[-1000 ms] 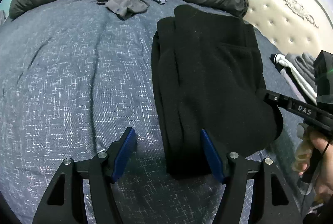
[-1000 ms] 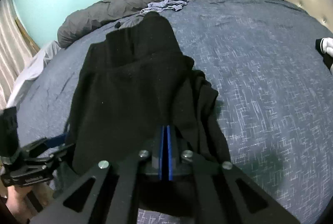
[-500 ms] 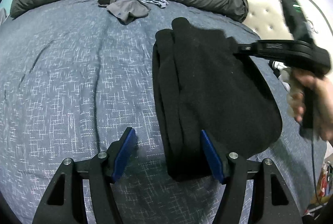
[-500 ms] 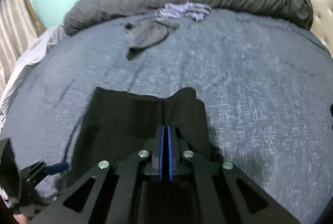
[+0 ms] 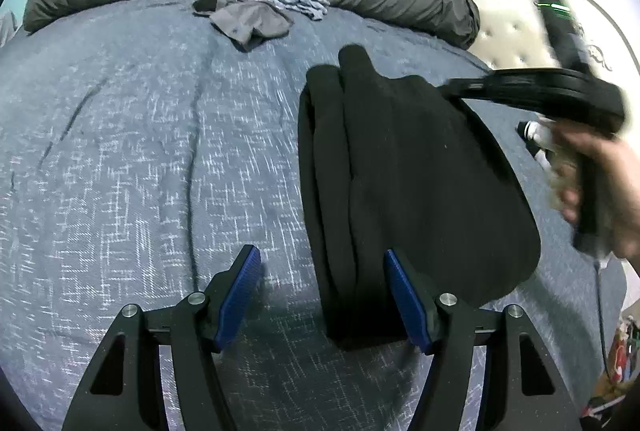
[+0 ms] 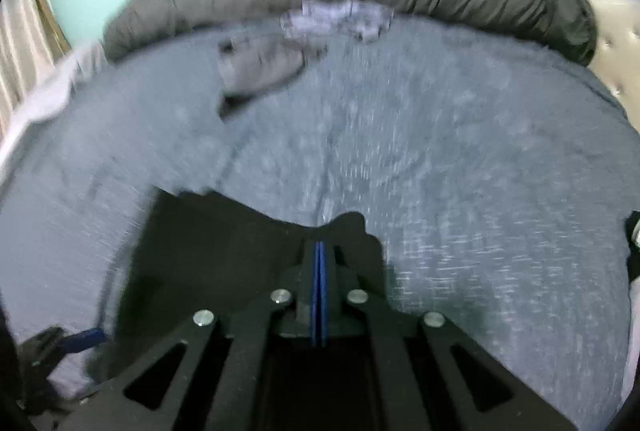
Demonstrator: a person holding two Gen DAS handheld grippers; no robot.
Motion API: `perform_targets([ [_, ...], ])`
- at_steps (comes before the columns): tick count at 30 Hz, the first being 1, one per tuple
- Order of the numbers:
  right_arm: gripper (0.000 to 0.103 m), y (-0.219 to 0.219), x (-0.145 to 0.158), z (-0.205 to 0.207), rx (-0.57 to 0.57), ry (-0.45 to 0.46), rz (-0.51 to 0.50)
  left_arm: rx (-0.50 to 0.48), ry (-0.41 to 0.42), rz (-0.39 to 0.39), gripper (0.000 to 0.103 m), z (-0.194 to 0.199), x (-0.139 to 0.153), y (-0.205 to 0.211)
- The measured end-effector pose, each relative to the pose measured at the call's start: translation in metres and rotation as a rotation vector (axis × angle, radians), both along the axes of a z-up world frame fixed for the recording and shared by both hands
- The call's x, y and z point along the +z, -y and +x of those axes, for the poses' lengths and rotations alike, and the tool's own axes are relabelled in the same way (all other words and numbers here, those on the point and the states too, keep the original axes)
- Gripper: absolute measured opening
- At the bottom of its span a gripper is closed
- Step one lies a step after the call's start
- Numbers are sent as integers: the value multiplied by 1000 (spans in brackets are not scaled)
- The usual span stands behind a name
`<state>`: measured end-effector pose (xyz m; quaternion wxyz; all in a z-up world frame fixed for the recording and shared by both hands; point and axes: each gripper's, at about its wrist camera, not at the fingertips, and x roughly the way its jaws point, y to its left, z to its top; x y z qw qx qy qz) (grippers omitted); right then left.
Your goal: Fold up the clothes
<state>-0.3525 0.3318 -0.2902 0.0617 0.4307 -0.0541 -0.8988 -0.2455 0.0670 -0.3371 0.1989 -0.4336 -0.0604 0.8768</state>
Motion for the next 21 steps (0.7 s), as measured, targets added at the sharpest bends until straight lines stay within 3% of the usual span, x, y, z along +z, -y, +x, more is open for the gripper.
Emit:
perform_targets([
  [3, 1, -9, 14, 35, 15, -36, -95, 13, -17, 18, 69, -3, 7, 3],
  [8, 1, -8, -8, 66, 26, 1, -90, 16, -24, 40, 69, -13, 12, 1],
  [15, 0, -9, -55, 69, 4, 61, -75, 42, 11, -11, 68, -30, -5, 4],
  [21, 0, -9, -50, 68, 6, 49, -39, 50, 19, -37, 68, -31, -11, 6],
])
